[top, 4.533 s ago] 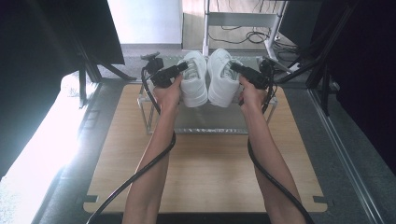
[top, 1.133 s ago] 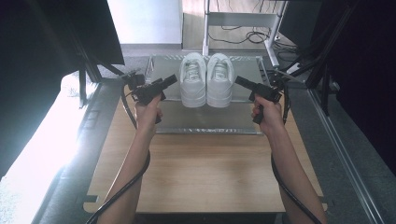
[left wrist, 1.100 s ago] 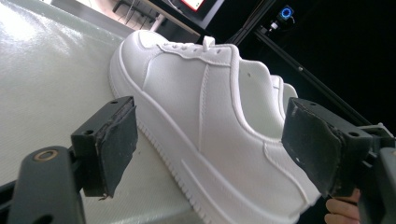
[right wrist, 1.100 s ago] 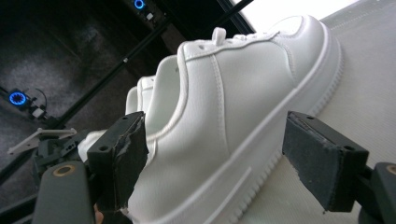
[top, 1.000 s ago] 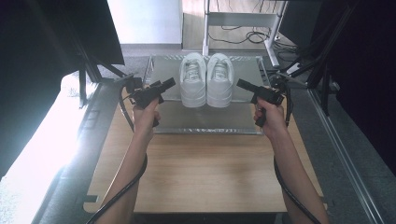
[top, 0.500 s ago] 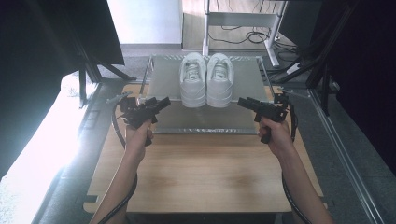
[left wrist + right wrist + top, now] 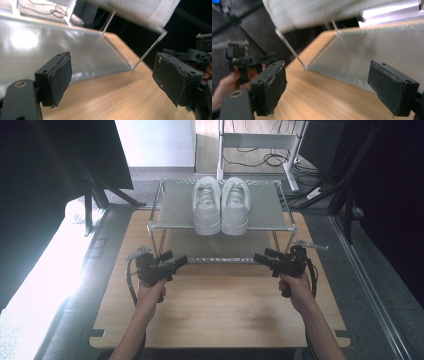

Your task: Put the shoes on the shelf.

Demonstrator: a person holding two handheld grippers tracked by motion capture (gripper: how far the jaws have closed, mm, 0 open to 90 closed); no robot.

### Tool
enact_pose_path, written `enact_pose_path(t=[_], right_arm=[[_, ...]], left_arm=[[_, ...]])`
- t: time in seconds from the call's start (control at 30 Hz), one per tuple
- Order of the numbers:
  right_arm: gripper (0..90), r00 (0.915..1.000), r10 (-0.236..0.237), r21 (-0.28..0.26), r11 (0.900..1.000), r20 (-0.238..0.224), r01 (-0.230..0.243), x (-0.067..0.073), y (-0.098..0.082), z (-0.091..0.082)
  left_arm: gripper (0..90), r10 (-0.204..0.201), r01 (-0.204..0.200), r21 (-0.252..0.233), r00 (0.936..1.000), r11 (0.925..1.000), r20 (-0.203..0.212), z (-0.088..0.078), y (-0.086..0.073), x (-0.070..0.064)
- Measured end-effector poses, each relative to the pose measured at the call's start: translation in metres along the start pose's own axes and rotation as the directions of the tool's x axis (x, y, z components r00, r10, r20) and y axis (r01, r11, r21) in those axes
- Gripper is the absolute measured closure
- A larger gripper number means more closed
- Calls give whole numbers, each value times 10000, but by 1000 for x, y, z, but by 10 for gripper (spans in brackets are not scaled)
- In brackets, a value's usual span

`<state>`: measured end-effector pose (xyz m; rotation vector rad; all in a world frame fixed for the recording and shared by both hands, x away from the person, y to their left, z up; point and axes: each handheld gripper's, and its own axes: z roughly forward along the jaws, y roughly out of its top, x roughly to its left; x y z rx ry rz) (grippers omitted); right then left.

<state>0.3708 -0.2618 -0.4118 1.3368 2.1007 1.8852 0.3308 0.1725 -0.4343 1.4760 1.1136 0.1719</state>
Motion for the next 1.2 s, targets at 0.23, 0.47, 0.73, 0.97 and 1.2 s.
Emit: enact_pose_path(t=[0.23,0.47,0.73,0.97,1.2], right_arm=[[145,9967,-428,755,9964,684,376,-12,-35,-2],[133,9805,-1152,1753,9807,1589,868,-21,-61,-7],[67,9422,-2417,3270,9317,2319,1585,-24,-92,-9],[0,8934,-3520,4285,8783,2793,2121,-28,-114,-1],[0,8589,-4224,4648,8465,2896,2596,-23,-118,3]], left_arm=[[140,506,-436,952,9960,9945,-730,3,-37,3],[132,1188,-929,1835,9836,9786,-1354,2,-61,-1],[127,2513,-1624,3676,9452,9157,-2083,10,-95,-10],[0,3957,-2255,5122,8833,8287,-2513,26,-108,-19],[0,3906,-2191,5125,8847,8303,-2545,27,-108,-19]])
